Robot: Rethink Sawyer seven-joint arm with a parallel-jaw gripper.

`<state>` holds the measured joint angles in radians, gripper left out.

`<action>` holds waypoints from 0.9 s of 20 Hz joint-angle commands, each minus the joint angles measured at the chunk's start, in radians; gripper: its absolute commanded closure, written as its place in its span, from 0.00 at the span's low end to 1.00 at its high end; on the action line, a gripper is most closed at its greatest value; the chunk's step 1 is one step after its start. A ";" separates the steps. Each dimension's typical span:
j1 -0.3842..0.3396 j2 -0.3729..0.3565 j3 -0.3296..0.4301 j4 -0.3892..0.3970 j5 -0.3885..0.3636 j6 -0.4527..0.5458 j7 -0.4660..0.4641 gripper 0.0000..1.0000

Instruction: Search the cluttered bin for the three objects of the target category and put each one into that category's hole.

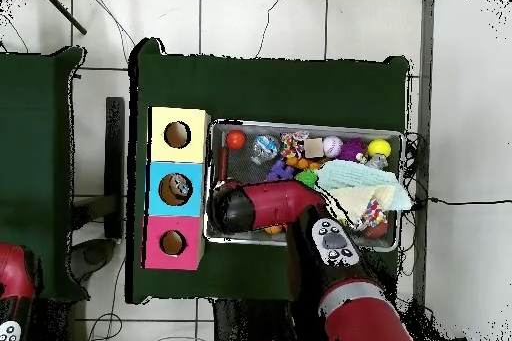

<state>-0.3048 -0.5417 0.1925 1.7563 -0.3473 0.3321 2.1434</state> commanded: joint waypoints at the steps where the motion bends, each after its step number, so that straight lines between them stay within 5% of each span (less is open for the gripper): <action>1: 0.030 0.082 -0.149 -0.095 0.164 -0.170 0.343 0.00; 8: 0.046 0.007 -0.220 0.008 0.258 -0.217 0.355 0.00; 18: 0.161 0.046 -0.371 -0.026 0.320 -0.198 0.288 0.00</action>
<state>-0.1777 -0.5296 -0.1029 1.7506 -0.0870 0.1529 2.2321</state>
